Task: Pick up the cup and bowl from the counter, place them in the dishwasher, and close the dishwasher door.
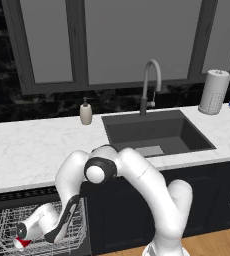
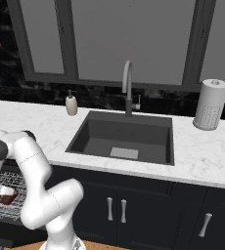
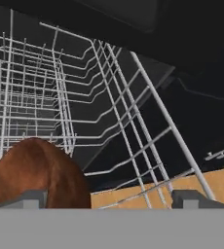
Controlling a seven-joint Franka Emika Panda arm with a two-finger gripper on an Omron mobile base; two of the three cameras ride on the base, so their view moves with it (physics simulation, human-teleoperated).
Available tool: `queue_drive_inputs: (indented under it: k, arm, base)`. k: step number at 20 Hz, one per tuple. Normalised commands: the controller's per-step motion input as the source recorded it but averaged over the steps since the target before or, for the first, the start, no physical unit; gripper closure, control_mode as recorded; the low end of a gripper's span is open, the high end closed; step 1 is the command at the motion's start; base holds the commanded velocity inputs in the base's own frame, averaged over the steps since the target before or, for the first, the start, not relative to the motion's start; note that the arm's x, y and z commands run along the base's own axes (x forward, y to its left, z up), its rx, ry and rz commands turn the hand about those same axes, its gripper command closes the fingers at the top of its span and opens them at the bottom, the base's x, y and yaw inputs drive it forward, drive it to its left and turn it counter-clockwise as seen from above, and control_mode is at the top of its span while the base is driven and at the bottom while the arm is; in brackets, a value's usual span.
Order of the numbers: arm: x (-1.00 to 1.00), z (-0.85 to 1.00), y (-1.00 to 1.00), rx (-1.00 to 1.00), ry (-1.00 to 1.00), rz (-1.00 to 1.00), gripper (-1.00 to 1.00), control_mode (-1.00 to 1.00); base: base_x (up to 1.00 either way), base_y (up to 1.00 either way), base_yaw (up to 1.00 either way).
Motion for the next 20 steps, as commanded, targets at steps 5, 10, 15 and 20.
queue_drive_inputs:
  k: [5, 10, 15, 20]
  arm:
    - [-0.03, 0.29, -0.06, 0.25, 0.06, 0.11, -1.0, -1.0]
    - [-0.06, -1.0, 0.0, 0.33, -0.21, 0.33, -1.0, -1.0]
    - [-0.17, -0.68, 0.09, 0.22, -0.19, 0.32, -1.0, -1.0]
    - [-0.52, 0.73, 0.04, 0.05, 0.0, 0.1, -1.0, -1.0]
  base:
    - [0.0, 0.0, 0.0]
    - [0.0, 0.0, 0.0]
    - [0.0, 0.0, 0.0]
    - [0.0, 0.0, 0.0]
